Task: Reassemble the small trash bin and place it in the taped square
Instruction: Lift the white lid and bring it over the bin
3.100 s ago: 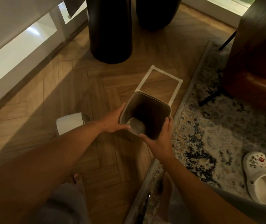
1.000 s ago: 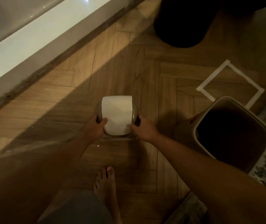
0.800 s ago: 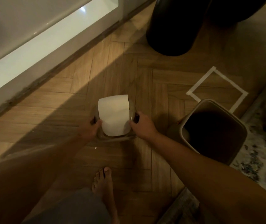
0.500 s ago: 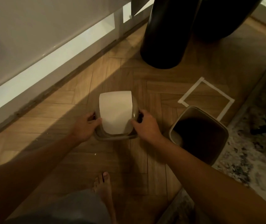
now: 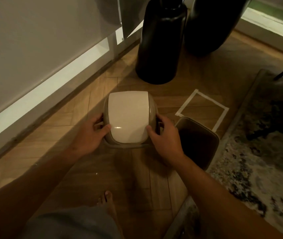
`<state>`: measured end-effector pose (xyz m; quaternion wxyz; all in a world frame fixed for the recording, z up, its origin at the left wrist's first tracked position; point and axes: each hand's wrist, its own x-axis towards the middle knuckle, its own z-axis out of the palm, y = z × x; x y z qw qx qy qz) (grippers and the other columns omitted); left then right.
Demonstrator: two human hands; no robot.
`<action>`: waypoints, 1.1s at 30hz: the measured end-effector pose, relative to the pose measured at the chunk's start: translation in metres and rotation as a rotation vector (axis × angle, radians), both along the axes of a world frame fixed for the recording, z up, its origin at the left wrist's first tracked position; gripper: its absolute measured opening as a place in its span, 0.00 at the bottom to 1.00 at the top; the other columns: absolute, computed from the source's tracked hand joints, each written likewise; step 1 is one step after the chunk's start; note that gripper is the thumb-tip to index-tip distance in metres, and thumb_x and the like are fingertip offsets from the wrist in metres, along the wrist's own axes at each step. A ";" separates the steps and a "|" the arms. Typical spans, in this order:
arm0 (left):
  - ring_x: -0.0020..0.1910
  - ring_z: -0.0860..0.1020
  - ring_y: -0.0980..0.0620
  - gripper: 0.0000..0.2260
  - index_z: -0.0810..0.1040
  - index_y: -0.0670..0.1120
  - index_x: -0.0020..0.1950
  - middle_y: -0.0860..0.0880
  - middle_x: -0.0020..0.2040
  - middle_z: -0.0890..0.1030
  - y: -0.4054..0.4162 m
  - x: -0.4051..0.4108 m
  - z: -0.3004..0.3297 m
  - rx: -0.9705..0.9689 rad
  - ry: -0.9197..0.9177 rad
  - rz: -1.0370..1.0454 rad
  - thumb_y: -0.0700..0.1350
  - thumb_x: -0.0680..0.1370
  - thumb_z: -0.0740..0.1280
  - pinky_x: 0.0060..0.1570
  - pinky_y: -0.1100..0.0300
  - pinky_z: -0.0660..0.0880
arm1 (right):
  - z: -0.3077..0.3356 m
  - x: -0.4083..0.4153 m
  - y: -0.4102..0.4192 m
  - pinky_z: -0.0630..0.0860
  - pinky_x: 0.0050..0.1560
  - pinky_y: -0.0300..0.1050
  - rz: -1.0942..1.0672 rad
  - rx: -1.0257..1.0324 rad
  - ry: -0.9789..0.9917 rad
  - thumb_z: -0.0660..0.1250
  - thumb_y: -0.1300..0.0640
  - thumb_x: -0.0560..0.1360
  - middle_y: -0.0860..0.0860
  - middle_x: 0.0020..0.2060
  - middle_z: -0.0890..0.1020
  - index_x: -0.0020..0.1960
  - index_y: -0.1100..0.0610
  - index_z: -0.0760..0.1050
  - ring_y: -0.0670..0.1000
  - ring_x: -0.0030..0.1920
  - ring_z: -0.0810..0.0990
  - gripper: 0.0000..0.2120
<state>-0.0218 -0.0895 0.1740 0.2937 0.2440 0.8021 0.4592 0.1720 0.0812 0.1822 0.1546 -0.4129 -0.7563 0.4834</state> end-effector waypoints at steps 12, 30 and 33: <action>0.65 0.70 0.57 0.30 0.61 0.51 0.79 0.50 0.75 0.69 0.102 0.067 0.025 0.010 0.087 -0.185 0.47 0.79 0.69 0.48 0.74 0.73 | 0.009 0.089 0.045 0.78 0.68 0.52 -0.313 0.023 0.119 0.74 0.50 0.77 0.46 0.69 0.79 0.77 0.51 0.70 0.46 0.68 0.78 0.30; 0.73 0.70 0.49 0.32 0.62 0.49 0.79 0.49 0.76 0.70 0.171 0.129 -0.025 -0.144 0.069 -0.461 0.48 0.77 0.71 0.71 0.47 0.68 | -0.043 0.179 0.061 0.72 0.61 0.34 -0.456 0.023 -0.009 0.74 0.53 0.78 0.43 0.66 0.77 0.76 0.52 0.71 0.42 0.64 0.74 0.28; 0.74 0.69 0.48 0.32 0.61 0.47 0.80 0.48 0.76 0.69 0.176 0.133 -0.033 -0.166 0.057 -0.486 0.45 0.78 0.71 0.71 0.55 0.66 | -0.055 0.184 0.053 0.74 0.64 0.40 -0.454 -0.021 -0.017 0.74 0.53 0.78 0.46 0.67 0.78 0.76 0.54 0.70 0.44 0.64 0.75 0.29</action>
